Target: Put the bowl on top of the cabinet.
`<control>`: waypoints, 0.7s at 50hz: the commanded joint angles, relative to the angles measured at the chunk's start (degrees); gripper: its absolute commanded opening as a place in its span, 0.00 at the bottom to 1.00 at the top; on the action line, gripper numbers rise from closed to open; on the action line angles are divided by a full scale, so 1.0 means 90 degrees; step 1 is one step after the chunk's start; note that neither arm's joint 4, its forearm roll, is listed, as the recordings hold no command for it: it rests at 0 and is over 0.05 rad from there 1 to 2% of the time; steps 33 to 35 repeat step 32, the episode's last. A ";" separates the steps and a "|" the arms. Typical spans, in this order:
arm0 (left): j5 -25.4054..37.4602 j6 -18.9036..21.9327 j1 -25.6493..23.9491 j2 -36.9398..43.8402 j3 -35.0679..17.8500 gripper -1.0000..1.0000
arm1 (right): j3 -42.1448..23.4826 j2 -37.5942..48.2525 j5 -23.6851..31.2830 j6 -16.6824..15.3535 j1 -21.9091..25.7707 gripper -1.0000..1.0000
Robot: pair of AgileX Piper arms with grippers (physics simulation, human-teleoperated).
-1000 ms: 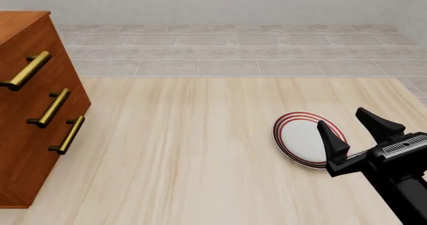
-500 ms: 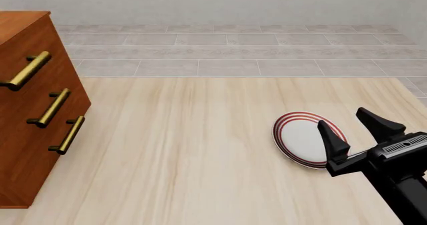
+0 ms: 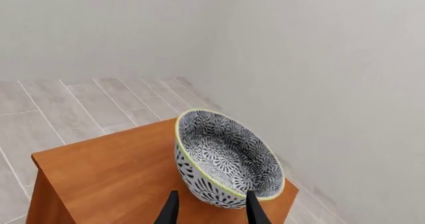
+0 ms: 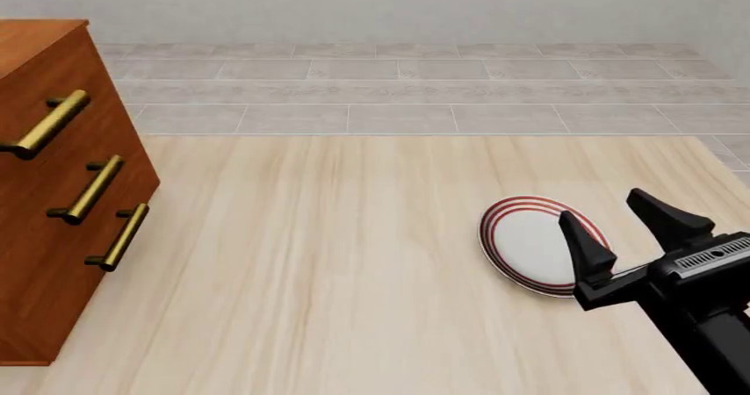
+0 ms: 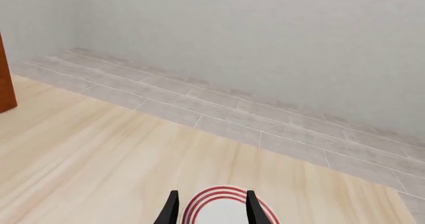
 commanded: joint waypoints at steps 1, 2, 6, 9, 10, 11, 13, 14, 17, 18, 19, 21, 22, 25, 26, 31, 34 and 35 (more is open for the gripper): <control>0.0070 -0.0055 0.0006 -0.0238 -0.0161 1.00 | -0.0011 -0.0062 0.0047 0.0015 -0.0003 1.00; 0.0134 -0.0023 -0.0019 -0.0264 -0.0214 1.00 | -0.0011 -0.0073 0.0054 0.0019 -0.0003 1.00; 0.0198 -0.0050 -0.0074 -0.0410 -0.0241 1.00 | -0.0005 -0.0103 0.0066 0.0033 -0.0002 1.00; 0.0293 -0.0051 -0.0181 -0.0598 -0.0299 1.00 | -0.0005 -0.0115 0.0078 0.0044 0.0008 1.00; 0.0329 -0.0064 -0.0202 -0.0635 -0.0311 1.00 | -0.0003 -0.0128 0.0085 0.0043 0.0008 1.00; 0.0330 -0.0064 -0.0202 -0.0635 -0.0311 1.00 | -0.0003 -0.0128 0.0085 0.0043 0.0008 1.00; 0.0684 -0.0055 -0.0276 -0.0701 -0.0725 1.00 | 0.0001 -0.0152 0.0097 0.0050 0.0012 1.00; 0.0655 -0.0080 -0.0330 -0.0805 -0.0648 1.00 | -0.0001 -0.0157 0.0105 0.0057 0.0016 1.00; 0.1079 0.0000 -0.0478 -0.0982 -0.1068 1.00 | 0.0007 -0.0189 0.0115 0.0060 0.0017 1.00; 0.1091 -0.0019 -0.0512 -0.1054 -0.1050 1.00 | 0.0007 -0.0190 0.0116 0.0063 0.0017 1.00; 0.1110 -0.0004 -0.0634 -0.1208 -0.1017 1.00 | 0.0010 -0.0198 0.0117 0.0068 0.0016 1.00; 0.1370 0.0028 -0.0688 -0.1255 -0.1276 1.00 | 0.0015 -0.0210 0.0118 0.0070 0.0018 1.00; 0.1372 0.0028 -0.0688 -0.1255 -0.1278 1.00 | 0.0015 -0.0211 0.0118 0.0070 0.0018 1.00; 0.1537 0.0026 -0.0852 -0.1523 -0.1306 1.00 | 0.0017 -0.0227 0.0128 0.0080 0.0028 1.00; 0.1526 0.0021 -0.0872 -0.1662 -0.1180 1.00 | 0.0018 -0.0219 0.0122 0.0080 0.0035 1.00; 0.1904 0.0187 -0.1206 -0.2114 -0.1375 1.00 | 0.0022 -0.0192 0.0102 0.0073 0.0055 1.00; 0.1914 0.0078 -0.1251 -0.2246 -0.1290 1.00 | 0.0022 -0.0191 0.0103 0.0071 0.0060 1.00; 0.1914 0.0078 -0.1251 -0.2246 -0.1290 1.00 | 0.0022 -0.0191 0.0103 0.0071 0.0060 1.00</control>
